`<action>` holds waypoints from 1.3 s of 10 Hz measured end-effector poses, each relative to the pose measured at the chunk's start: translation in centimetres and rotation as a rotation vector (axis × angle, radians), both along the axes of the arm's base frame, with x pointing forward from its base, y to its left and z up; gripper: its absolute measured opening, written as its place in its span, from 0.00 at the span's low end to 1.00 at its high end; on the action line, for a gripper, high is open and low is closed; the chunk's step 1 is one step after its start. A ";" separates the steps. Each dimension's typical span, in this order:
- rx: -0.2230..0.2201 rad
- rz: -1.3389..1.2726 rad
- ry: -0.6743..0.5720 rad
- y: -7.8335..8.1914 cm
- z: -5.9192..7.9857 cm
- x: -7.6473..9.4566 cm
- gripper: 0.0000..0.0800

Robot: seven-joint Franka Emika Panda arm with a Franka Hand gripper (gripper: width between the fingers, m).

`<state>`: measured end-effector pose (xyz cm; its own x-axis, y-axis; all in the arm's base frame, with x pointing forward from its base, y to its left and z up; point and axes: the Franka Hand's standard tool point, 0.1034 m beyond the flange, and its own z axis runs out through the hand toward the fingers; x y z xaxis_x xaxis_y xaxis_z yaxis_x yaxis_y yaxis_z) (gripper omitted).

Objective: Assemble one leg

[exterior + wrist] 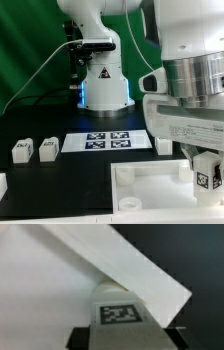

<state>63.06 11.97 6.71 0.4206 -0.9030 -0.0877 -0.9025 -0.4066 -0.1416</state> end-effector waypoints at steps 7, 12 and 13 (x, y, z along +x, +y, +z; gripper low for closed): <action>0.151 -0.588 0.014 0.7 -0.3 0.0 0.47; 0.009 0.040 -0.071 1.4 -0.3 -0.3 0.81; -0.007 0.119 -0.068 1.8 -0.1 -0.4 0.81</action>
Offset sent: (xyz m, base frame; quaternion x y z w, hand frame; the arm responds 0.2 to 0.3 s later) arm 0.0033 0.0155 -0.0014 0.0834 -0.0283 0.3837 0.9192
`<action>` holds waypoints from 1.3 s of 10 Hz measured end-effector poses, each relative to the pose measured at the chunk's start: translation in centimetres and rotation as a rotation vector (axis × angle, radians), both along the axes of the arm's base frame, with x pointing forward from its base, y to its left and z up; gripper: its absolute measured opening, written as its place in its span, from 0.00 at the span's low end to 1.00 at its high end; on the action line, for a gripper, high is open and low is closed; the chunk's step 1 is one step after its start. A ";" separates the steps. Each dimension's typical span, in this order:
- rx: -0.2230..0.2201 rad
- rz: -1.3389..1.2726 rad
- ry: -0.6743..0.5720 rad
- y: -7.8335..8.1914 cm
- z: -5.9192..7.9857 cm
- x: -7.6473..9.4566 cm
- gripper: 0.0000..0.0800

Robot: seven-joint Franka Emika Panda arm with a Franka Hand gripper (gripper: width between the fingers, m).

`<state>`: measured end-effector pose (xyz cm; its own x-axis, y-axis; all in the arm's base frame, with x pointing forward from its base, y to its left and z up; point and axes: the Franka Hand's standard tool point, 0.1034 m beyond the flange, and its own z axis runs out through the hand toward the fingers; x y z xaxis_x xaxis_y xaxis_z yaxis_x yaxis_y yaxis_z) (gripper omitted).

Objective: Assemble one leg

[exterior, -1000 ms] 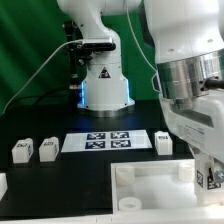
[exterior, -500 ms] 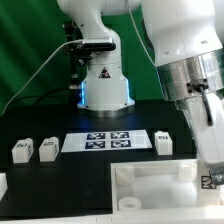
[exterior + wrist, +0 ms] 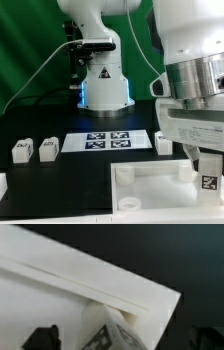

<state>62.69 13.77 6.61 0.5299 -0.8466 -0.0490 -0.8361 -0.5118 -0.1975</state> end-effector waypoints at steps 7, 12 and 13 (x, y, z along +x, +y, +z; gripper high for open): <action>-0.154 0.756 -0.074 -3.0 0.4 1.0 0.81; -0.131 0.643 -0.062 -2.7 0.4 0.9 0.52; -0.118 0.539 -0.049 -2.7 0.4 0.9 0.36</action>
Offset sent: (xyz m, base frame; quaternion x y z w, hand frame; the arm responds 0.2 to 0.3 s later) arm 0.0141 -0.0207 0.0042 -0.0905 0.0148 -0.2951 0.9511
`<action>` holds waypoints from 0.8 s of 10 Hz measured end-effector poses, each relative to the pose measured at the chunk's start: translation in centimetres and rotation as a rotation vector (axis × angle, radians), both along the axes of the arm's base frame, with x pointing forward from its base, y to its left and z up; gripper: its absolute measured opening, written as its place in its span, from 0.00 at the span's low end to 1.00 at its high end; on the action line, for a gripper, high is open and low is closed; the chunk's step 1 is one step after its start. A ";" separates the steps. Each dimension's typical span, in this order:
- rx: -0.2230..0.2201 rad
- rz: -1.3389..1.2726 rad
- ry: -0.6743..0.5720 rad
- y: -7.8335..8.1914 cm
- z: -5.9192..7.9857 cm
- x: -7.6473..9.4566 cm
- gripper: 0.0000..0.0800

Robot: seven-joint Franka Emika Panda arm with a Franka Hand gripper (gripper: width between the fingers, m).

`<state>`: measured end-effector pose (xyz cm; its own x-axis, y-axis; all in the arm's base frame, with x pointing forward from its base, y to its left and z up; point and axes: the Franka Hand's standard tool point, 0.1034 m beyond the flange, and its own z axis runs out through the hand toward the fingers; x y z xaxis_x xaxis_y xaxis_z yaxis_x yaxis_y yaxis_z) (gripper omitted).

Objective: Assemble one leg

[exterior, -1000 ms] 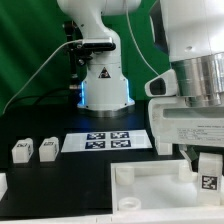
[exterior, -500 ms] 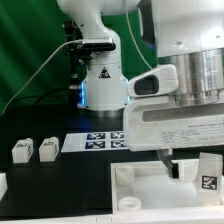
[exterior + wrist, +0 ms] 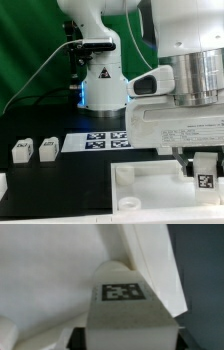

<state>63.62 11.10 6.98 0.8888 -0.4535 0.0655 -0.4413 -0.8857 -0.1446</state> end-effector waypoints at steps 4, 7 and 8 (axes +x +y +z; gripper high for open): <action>0.033 -0.285 0.030 -0.3 -0.1 -0.1 0.37; 0.132 -0.717 0.075 -0.4 -0.3 -0.4 0.37; 0.176 -0.848 0.098 -0.4 -0.3 -0.5 0.37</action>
Offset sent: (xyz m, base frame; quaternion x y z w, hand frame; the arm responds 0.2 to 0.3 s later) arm 0.0000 0.0000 0.0000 0.0000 0.0000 0.1790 0.9838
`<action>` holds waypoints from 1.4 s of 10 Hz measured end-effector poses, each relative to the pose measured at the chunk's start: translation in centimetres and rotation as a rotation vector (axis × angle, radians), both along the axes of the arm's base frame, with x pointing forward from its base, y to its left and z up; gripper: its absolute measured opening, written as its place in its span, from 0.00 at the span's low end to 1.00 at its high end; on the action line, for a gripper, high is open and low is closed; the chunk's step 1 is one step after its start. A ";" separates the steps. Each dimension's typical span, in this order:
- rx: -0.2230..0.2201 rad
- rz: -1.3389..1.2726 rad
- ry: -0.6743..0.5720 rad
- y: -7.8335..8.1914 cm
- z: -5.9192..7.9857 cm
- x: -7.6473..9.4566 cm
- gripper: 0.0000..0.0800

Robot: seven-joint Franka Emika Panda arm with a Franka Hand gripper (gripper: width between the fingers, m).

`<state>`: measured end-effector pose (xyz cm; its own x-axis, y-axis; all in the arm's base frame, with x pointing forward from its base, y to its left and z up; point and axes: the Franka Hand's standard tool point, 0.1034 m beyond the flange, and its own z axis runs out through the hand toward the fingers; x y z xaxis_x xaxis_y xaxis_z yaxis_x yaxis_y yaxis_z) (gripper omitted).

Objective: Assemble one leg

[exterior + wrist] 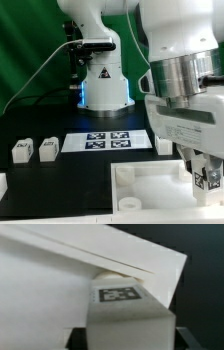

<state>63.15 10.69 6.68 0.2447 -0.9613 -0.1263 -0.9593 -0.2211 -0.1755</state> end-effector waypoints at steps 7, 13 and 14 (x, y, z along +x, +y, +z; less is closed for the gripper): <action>0.075 -0.276 0.051 0.3 -0.2 -0.3 0.78; -0.048 0.423 -0.068 1.8 -0.4 -0.5 0.81; -0.060 0.501 -0.081 1.7 -0.4 -0.4 0.81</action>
Offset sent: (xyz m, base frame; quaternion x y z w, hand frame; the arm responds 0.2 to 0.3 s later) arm 0.0000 0.0000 0.0000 0.0000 0.0000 0.0000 1.0000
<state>62.71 12.39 6.31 0.6839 -0.7287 -0.0357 -0.7169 -0.6622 -0.2180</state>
